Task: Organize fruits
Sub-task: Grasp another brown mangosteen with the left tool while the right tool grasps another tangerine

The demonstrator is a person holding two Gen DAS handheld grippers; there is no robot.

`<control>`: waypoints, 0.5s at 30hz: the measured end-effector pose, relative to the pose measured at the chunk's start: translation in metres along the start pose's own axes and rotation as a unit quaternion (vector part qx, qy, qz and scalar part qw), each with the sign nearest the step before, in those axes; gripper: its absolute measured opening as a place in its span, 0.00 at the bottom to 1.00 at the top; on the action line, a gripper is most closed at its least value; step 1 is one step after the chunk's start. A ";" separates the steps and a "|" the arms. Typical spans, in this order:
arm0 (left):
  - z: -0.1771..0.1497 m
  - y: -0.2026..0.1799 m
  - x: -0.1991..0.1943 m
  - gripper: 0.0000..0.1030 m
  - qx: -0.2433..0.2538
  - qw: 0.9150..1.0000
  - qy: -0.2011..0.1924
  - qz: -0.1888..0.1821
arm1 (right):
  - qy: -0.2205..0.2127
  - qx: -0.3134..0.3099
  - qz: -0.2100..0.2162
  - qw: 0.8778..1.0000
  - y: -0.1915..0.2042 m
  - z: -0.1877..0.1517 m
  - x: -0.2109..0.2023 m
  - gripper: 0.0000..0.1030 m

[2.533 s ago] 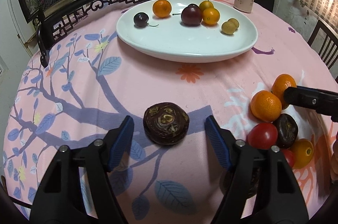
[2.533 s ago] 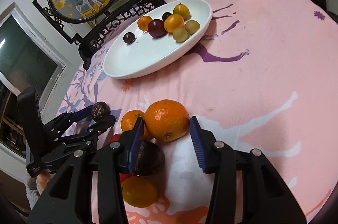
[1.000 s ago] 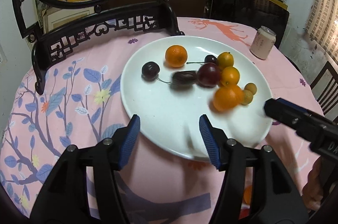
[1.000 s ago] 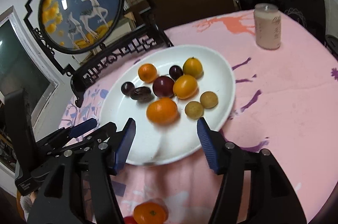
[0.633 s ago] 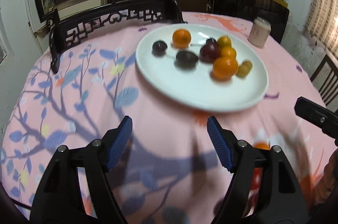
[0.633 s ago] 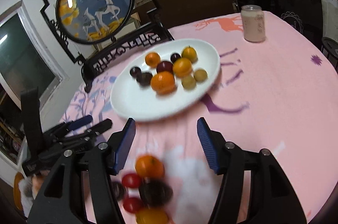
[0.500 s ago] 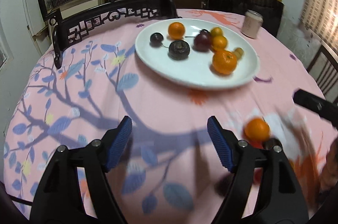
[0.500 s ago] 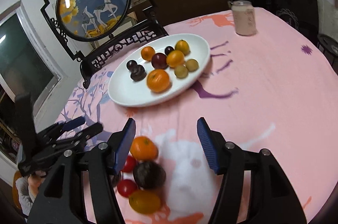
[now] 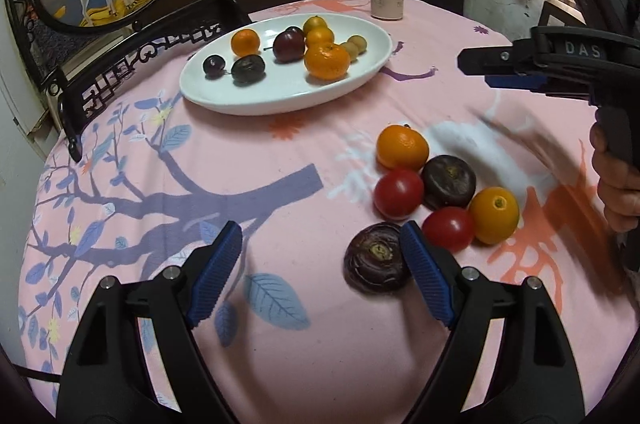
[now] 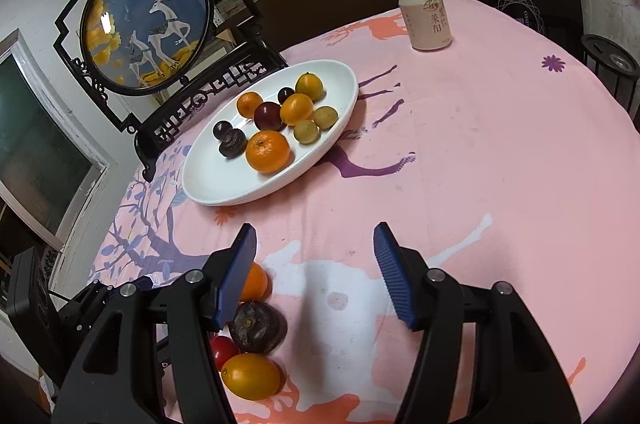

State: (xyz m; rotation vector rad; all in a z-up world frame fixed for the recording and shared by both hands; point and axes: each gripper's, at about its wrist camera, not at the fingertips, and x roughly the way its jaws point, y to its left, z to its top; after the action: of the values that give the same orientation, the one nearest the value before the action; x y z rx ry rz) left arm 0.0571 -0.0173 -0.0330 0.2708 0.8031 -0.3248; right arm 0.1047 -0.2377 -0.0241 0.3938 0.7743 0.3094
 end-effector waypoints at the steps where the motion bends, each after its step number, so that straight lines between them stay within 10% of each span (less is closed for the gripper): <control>1: 0.000 0.000 0.000 0.81 0.000 1.000 0.000 -0.002 | 0.001 -0.001 -0.001 1.000 0.001 0.000 0.000 0.60; 15: -0.004 -0.008 0.010 0.80 0.017 0.999 0.021 -0.018 | 0.004 -0.003 -0.002 1.000 0.001 0.000 0.001 0.60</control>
State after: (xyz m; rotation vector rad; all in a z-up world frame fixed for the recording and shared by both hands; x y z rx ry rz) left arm 0.0578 -0.0256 -0.0434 0.2953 0.8452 -0.3681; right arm 0.1055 -0.2365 -0.0244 0.3863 0.7816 0.3102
